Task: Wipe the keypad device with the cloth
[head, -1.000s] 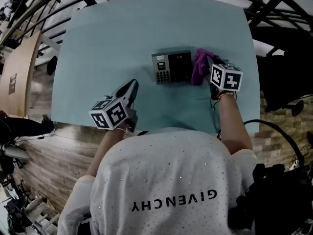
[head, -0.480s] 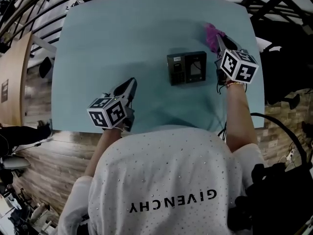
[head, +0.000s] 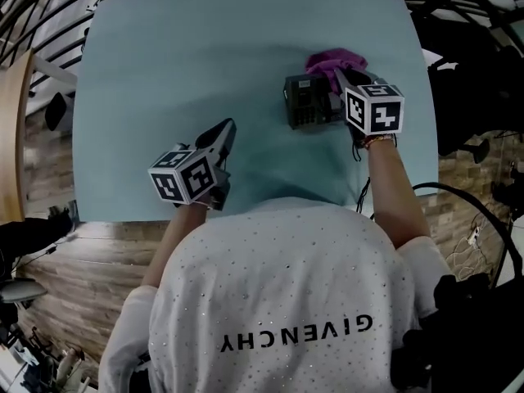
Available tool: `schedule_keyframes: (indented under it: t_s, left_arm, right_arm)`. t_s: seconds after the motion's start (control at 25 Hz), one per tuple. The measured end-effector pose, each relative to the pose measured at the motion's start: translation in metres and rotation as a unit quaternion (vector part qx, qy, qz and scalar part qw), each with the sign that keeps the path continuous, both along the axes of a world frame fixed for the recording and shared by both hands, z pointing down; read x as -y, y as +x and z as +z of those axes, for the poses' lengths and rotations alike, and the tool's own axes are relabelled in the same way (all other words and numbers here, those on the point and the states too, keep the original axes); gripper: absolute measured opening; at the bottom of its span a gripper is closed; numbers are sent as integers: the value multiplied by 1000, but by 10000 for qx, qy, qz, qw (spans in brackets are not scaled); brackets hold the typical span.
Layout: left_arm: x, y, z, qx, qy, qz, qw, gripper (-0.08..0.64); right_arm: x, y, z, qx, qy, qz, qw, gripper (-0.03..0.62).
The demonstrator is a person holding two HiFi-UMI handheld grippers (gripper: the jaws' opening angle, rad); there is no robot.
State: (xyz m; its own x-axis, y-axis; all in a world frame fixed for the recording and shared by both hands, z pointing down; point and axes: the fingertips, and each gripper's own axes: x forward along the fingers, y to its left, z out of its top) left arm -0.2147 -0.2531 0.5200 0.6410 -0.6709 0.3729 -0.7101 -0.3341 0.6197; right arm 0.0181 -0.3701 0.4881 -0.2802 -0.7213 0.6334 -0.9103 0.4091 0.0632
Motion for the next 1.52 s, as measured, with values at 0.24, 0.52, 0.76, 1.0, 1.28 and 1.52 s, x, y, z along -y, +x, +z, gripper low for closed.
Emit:
schedule_keyframes:
  t_s: [0.24,0.52,0.76,1.0,1.28,1.52]
  left_arm:
    - [-5,-3,11,135,47,133,9998,0]
    - [-16,-1,6,77,239,138,9996,0]
    - [-27,-9,-3,-104,485,106,9987,0]
    - [-39,-17,6,405,821,205,9956,0]
    - [-40,-16,5,674,775,418,9938,0]
    - [-52,-12,9,475,674,489,9954,0]
  right_arm:
    - [-10,-31,2,-250,-20,-221,9994,31]
    - [-29,-68,-3,-194,120,-566,9981,31]
    - [-41,-102,-5,-148,178,-719,9971,31]
    - [-62,-149,-27,-128,908,-1611,9827,31]
    - [-66,-129,11,-472,300,-1455,9878,31]
    - [-79,-110,30,-276,-47,-969,9949,31]
